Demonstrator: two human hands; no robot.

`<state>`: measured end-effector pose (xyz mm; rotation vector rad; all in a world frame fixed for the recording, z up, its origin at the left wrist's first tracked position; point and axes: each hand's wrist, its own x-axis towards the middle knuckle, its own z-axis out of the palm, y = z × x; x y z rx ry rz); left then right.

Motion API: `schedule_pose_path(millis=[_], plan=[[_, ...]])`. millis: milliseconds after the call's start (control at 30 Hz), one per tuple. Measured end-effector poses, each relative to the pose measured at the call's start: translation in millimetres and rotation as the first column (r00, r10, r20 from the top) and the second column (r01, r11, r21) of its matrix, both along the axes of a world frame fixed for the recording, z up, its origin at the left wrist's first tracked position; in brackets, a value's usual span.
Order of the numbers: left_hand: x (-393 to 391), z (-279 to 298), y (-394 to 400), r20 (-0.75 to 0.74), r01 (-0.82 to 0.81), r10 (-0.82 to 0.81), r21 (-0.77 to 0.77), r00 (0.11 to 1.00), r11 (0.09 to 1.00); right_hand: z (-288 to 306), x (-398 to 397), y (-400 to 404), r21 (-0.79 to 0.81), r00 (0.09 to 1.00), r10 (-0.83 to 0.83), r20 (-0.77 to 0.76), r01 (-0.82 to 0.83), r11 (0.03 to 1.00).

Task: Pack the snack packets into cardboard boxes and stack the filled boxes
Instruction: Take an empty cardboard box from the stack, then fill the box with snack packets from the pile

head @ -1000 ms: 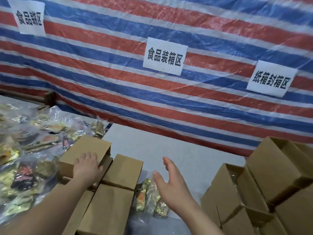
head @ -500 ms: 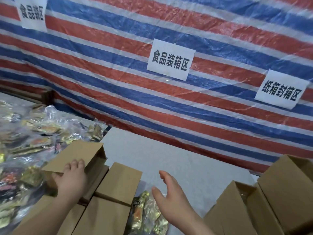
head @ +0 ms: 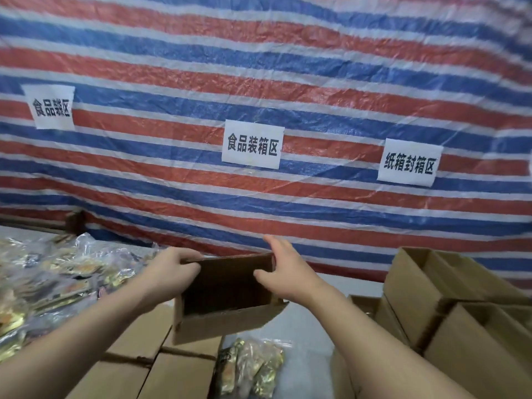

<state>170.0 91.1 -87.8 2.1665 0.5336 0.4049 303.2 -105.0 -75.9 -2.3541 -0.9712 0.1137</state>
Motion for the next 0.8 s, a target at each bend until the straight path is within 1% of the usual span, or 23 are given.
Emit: schedule_pose_path(millis=[67,133,200,300,367,467,600,700,800], plan=[[-0.1,16.9,-30.9,0.032,0.084,-0.081,-0.070,0.996,0.994,16.5,-8.9,-24.5,-0.012,0.997,-0.042,0.072,0.043,0.999],[0.6,29.7,-57.2,0.036,0.136,-0.133,-0.071,0.990,0.988,30.7,-15.4,-52.6,0.010,0.989,-0.086,0.119,0.086,0.996],[0.4,37.9,-81.0,0.026,0.170,-0.169,-0.067,0.985,0.983,38.6,-20.1,-81.0,-0.006,0.981,-0.114,0.154,0.117,0.993],[-4.1,36.3,-115.8,0.007,0.221,-0.221,-0.070,0.975,0.973,34.6,-31.0,-116.9,-0.027,0.974,-0.132,0.183,0.139,0.990],[-9.3,25.2,-135.1,-0.039,0.233,-0.234,-0.041,0.971,0.972,19.1,-43.7,-135.4,-0.053,0.974,-0.142,0.179,0.153,0.987],[-25.0,-6.6,-159.0,-0.157,0.228,-0.227,-0.011,0.961,0.974,-23.8,-71.2,-158.7,-0.132,0.981,-0.151,0.123,0.167,0.977],[-63.3,-81.6,-180.0,-0.309,0.279,-0.283,-0.060,0.908,0.959,-102.7,-120.2,-191.0,-0.222,0.986,-0.165,0.032,0.168,0.961],[-96.7,-140.4,-195.2,-0.374,0.302,-0.316,-0.097,0.872,0.948,-156.5,-160.6,-213.2,-0.284,0.981,-0.188,-0.056,0.165,0.945],[-128.0,-185.9,-209.0,-0.425,0.318,-0.340,-0.124,0.839,0.940,-198.8,-192.4,-228.9,-0.327,0.973,-0.210,-0.099,0.167,0.930]])
